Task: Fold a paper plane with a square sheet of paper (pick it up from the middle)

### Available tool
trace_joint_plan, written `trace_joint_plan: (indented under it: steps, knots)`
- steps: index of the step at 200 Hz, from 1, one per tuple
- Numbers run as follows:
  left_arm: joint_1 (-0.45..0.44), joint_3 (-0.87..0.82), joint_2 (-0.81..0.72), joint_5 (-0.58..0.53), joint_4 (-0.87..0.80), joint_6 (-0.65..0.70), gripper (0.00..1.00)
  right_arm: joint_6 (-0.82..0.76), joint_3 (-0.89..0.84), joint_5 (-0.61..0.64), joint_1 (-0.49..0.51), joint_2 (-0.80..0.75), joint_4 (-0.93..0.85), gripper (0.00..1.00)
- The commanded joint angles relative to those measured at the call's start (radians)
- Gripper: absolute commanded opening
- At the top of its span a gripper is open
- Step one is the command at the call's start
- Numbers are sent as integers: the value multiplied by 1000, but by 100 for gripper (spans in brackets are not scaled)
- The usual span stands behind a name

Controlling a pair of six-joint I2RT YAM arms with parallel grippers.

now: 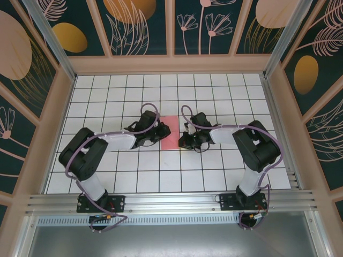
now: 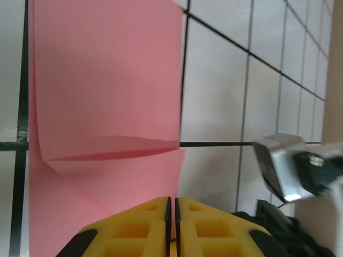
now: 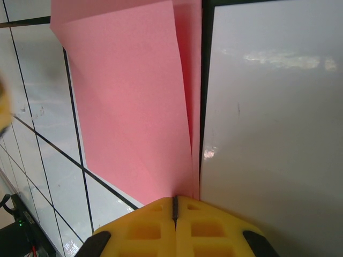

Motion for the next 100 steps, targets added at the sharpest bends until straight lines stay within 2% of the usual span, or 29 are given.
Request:
trace_joint_plan:
  steps: [1, 33, 100]
  knots:
    - [0, 49, 49, 5, 1, 9, 14, 2, -43, 30, -1, 13, -58, 2]
    - [0, 54, 64, -73, -38, 27, 14, 7, -22, 15, -4, -22, -47, 2]
    - [1, 33, 99, -91, -59, 22, 13, 9, 69, -20, 17, -27, -40, 2]
